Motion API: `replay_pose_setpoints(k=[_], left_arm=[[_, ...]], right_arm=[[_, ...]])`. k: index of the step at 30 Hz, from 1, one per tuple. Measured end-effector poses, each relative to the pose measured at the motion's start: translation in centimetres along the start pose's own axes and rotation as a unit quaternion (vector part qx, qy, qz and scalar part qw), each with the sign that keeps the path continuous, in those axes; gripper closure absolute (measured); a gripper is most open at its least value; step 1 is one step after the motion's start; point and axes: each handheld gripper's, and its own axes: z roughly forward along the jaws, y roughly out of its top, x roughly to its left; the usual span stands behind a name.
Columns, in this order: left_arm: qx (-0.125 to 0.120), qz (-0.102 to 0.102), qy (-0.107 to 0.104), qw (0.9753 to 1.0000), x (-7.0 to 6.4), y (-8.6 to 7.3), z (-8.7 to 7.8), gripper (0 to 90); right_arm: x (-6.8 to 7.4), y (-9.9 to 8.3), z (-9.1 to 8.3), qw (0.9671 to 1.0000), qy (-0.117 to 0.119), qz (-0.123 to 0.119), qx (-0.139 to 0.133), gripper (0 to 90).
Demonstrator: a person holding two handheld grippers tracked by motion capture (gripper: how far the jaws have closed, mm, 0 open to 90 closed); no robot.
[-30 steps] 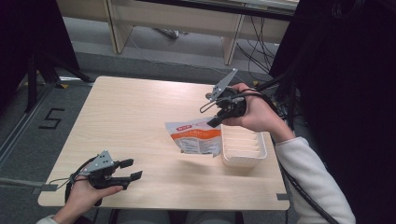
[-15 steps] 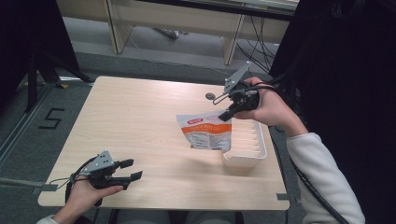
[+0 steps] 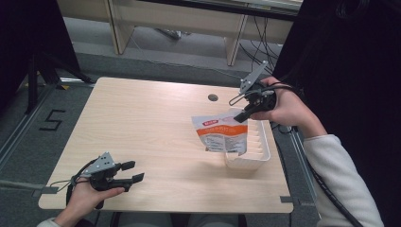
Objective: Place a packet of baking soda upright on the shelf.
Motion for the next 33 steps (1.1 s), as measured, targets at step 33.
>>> replay_pose_setpoints(k=[33], left_arm=[[0.004, 0.004, 0.015, 0.9999, 0.2, 0.0, -0.1, 35.3]], right_arm=[[-0.9, -3.0, -2.1, 0.9998, -0.01, 0.008, 0.014, 90.0]])
